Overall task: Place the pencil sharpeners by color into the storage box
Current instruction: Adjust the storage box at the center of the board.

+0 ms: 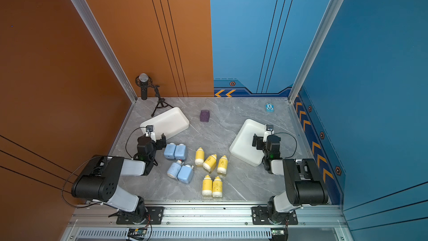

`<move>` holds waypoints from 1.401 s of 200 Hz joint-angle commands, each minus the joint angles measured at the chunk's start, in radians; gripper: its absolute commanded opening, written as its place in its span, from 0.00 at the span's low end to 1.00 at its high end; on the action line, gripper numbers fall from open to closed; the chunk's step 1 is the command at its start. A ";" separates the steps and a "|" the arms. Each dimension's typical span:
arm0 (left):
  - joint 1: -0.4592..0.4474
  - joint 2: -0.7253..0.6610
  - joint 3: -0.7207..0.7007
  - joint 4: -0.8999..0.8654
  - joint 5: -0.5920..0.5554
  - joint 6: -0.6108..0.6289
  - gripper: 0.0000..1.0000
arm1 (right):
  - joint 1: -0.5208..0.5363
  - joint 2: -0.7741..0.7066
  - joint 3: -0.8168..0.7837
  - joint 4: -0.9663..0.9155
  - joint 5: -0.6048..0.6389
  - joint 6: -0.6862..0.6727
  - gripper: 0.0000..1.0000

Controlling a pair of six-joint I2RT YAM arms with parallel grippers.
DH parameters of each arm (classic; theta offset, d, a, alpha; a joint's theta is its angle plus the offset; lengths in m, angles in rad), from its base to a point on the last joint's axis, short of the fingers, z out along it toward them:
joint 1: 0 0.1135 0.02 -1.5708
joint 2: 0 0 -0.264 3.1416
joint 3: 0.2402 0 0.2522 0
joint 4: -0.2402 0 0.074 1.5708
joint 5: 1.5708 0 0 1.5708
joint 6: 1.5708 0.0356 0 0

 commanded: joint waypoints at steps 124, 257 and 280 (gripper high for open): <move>0.000 -0.008 0.010 0.012 -0.002 0.001 0.98 | -0.009 0.009 0.018 0.022 0.008 -0.016 1.00; -0.178 -0.631 0.332 -0.979 -0.323 -0.208 0.98 | -0.011 -0.124 0.659 -1.324 0.034 0.306 1.00; -0.075 -0.629 0.503 -1.273 -0.165 -0.330 0.98 | 0.062 -0.226 0.657 -1.448 0.096 0.291 1.00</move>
